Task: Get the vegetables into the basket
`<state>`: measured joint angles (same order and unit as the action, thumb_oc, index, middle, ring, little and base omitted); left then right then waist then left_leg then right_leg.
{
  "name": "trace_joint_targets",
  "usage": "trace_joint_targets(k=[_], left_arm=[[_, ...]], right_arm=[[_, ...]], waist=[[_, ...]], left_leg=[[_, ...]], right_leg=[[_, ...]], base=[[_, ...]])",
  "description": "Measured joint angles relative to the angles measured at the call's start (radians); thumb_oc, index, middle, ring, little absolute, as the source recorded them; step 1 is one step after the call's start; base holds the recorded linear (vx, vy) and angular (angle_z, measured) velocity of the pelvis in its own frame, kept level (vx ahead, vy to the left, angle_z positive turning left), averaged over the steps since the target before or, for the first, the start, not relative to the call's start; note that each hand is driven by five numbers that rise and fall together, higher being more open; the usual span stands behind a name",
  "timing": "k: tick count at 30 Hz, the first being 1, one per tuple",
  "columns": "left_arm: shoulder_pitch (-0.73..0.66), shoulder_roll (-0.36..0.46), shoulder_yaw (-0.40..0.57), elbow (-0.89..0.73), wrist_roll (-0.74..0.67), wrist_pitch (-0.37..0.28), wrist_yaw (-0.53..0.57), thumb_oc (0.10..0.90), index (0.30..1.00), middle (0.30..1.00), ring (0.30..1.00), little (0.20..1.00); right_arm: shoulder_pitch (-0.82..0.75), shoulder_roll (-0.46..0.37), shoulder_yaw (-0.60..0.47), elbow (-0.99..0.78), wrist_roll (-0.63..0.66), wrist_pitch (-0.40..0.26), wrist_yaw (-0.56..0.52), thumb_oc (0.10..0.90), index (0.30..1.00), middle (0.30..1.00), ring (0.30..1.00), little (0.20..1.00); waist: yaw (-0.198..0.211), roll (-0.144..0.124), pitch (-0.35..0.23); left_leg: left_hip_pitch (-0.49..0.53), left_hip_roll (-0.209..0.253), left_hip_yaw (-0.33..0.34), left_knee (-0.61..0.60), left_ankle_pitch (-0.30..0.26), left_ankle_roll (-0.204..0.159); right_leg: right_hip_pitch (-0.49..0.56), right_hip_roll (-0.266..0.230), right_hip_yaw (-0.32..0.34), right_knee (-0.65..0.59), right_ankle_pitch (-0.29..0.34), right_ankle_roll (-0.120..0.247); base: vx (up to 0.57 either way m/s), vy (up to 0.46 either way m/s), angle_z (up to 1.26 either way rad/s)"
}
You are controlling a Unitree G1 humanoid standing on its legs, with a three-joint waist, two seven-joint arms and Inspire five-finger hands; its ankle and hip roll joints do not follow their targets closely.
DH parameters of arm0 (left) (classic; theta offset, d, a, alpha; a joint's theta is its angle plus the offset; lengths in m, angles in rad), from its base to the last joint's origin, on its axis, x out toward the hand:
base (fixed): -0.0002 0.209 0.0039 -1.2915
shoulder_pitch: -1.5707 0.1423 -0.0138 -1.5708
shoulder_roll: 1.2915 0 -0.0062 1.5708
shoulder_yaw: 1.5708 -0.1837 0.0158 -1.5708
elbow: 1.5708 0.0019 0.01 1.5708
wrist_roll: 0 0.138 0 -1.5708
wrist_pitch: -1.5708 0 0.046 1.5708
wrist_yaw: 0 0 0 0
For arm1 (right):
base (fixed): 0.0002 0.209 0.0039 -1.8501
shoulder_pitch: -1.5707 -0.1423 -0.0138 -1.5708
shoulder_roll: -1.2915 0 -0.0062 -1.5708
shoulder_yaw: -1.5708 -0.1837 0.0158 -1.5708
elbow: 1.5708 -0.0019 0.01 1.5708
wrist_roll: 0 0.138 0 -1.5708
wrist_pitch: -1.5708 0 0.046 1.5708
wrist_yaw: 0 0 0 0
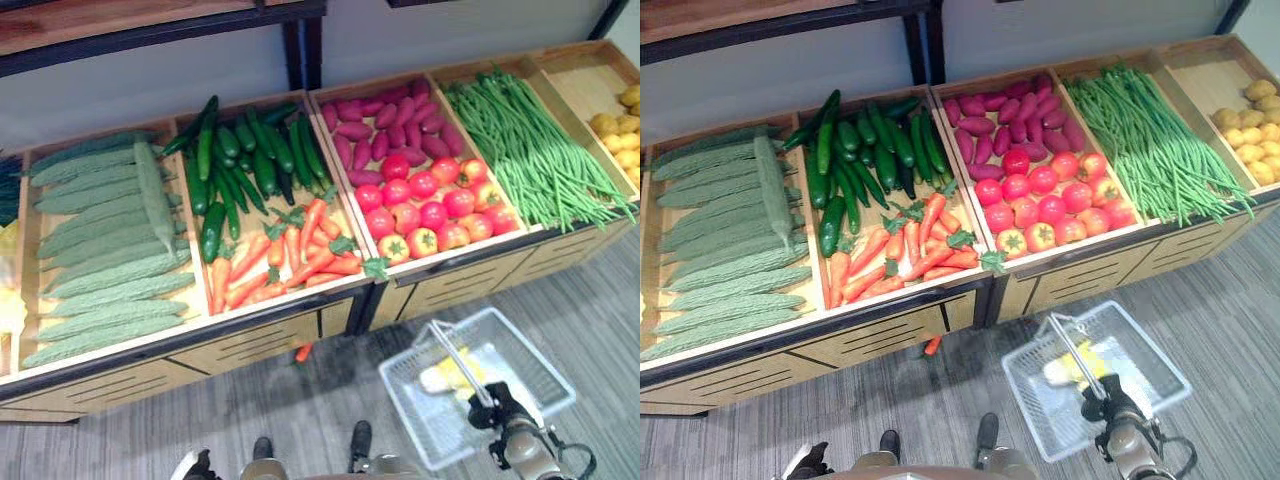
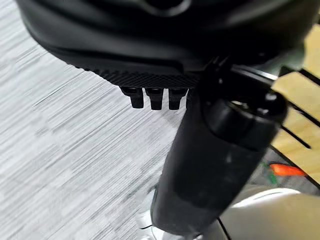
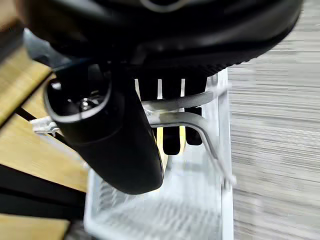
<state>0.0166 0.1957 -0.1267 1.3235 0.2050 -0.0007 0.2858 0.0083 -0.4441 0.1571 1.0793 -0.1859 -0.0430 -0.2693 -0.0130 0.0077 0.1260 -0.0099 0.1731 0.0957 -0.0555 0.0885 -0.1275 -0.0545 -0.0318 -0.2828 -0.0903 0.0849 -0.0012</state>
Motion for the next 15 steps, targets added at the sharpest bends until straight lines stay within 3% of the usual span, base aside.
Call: trace_joint_targets(k=[1,5,7,12,13,15], left_arm=[[0.003,-0.005,0.001,0.000,-0.023,-0.001,-0.001,0.900,1.000,1.000,1.000,1.000],[0.007,-0.006,0.028,0.008,-0.084,-0.009,-0.003,0.900,1.000,1.000,1.000,1.000],[0.008,-0.001,0.156,0.005,-0.178,-0.020,-0.001,0.900,1.000,1.000,1.000,1.000],[-0.020,0.021,0.357,0.014,-0.392,-0.038,0.037,0.900,1.000,1.000,1.000,1.000],[-0.060,0.065,0.463,0.014,-0.517,-0.033,0.058,0.900,1.000,1.000,1.000,1.000],[-0.082,0.134,0.522,-0.006,-0.594,-0.073,0.128,0.900,1.000,1.000,1.000,1.000]], right_arm=[[0.006,0.004,-0.016,0.015,0.005,0.003,0.000,0.400,0.300,0.300,0.300,0.300],[0.001,0.019,-0.035,0.104,0.006,-0.001,0.001,0.400,0.300,0.300,0.300,0.300],[-0.010,0.039,-0.050,0.197,0.008,0.009,-0.003,0.400,0.300,0.300,0.300,0.300],[0.000,0.063,-0.063,0.221,0.008,0.020,0.010,0.400,0.300,0.300,0.300,0.300],[-0.007,0.077,-0.063,0.229,0.007,0.021,0.010,0.400,0.300,0.300,0.300,0.300],[-0.012,0.086,-0.063,0.234,0.007,0.017,0.010,0.400,0.300,0.300,0.300,0.300]], waist=[[0.000,0.011,0.005],[0.003,0.010,0.000],[0.008,0.015,-0.013],[0.025,-0.006,-0.037],[0.027,-0.021,-0.047],[0.029,-0.040,-0.065]], left_leg=[[0.011,-0.012,0.000,-0.026,-0.027,0.009],[0.020,-0.075,0.000,-0.033,-0.052,0.058],[0.025,-0.102,0.001,-0.033,-0.058,0.077],[0.039,-0.103,0.002,-0.032,-0.055,0.074],[0.042,-0.102,0.002,-0.031,-0.055,0.073],[0.044,-0.099,0.003,-0.031,-0.056,0.073]], right_leg=[[-0.002,-0.013,-0.002,0.000,0.013,0.024],[0.007,-0.076,0.008,0.000,0.029,0.061],[0.009,-0.101,0.009,0.000,0.045,0.079],[0.022,-0.101,0.012,0.000,0.043,0.081],[0.025,-0.100,0.013,0.000,0.043,0.081],[0.026,-0.098,0.016,0.000,0.041,0.081]], base=[[0.06,0.160,0.09],[0.05,0.136,0.05],[0.06,0.181,0.02],[0.04,0.047,0.00],[0.08,0.020,0.00],[0.04,0.009,-0.03]])
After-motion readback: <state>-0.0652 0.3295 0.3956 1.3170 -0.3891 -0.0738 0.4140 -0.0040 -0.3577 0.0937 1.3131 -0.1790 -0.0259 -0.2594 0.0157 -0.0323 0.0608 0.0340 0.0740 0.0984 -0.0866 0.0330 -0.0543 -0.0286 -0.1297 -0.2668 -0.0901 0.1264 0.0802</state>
